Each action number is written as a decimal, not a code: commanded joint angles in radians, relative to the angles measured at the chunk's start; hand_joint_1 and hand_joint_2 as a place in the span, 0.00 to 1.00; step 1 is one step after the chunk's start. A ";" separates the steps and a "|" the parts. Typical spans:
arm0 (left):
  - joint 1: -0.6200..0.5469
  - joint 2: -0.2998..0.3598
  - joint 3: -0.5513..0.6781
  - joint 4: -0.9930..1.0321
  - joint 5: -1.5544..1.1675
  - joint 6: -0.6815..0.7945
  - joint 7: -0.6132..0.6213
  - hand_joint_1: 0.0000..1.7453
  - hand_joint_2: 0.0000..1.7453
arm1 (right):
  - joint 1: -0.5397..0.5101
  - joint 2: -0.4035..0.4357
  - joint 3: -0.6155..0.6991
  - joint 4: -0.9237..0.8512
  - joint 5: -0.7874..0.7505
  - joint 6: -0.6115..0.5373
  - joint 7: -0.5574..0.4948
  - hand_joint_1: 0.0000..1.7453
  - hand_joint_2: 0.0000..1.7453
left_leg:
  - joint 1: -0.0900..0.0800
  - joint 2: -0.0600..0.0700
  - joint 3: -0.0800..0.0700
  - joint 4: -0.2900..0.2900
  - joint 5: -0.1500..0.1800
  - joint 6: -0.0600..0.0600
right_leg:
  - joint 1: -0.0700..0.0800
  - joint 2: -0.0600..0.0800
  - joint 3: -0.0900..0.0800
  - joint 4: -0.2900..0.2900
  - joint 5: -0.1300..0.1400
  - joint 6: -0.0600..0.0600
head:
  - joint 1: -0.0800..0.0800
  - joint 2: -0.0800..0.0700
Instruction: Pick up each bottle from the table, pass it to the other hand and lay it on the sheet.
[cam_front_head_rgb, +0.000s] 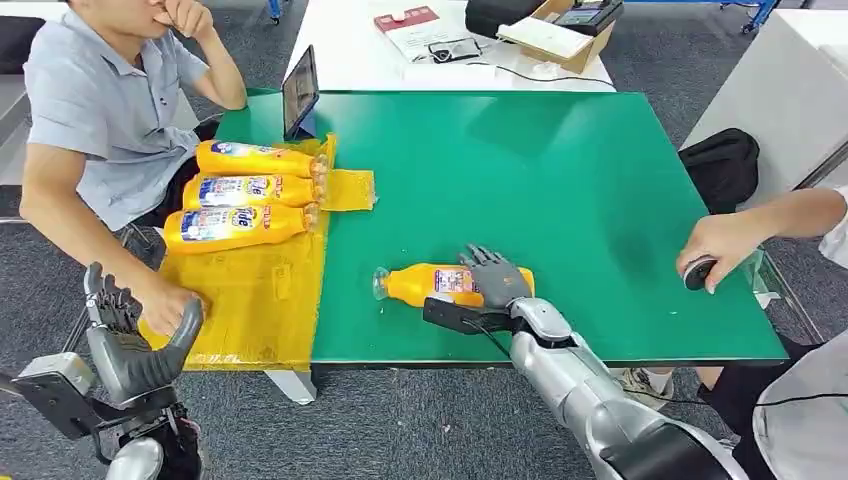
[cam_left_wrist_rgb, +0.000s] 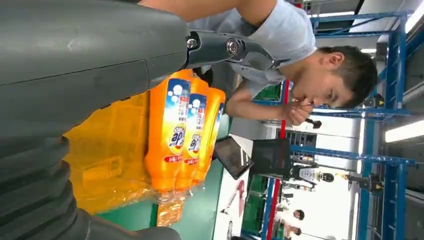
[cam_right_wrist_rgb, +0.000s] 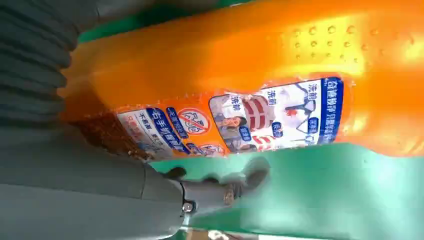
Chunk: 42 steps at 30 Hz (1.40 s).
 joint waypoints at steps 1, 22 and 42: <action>-0.009 0.016 -0.005 0.036 0.025 -0.037 0.045 0.00 1.00 | -0.022 -0.017 0.061 0.134 0.004 0.107 0.070 0.74 1.00 | 0.000 -0.001 0.003 -0.001 -0.001 -0.001 | 0.000 -0.001 0.003 -0.001 -0.001 -0.002 | 0.000 0.000; -0.018 0.026 -0.012 0.082 0.067 -0.094 0.094 0.00 1.00 | -0.021 -0.022 0.011 0.147 -0.082 0.199 0.009 1.00 1.00 | 0.001 -0.006 0.006 -0.002 -0.001 -0.001 | 0.001 -0.004 -0.001 -0.003 -0.003 -0.001 | 0.000 0.000; -0.091 0.031 -0.231 0.311 -0.048 -0.187 0.129 0.00 1.00 | 0.086 0.086 -0.228 -0.242 -0.667 0.283 -0.312 1.00 1.00 | 0.001 0.004 0.005 -0.001 -0.003 -0.003 | 0.001 0.005 0.003 0.000 -0.001 -0.002 | 0.000 0.000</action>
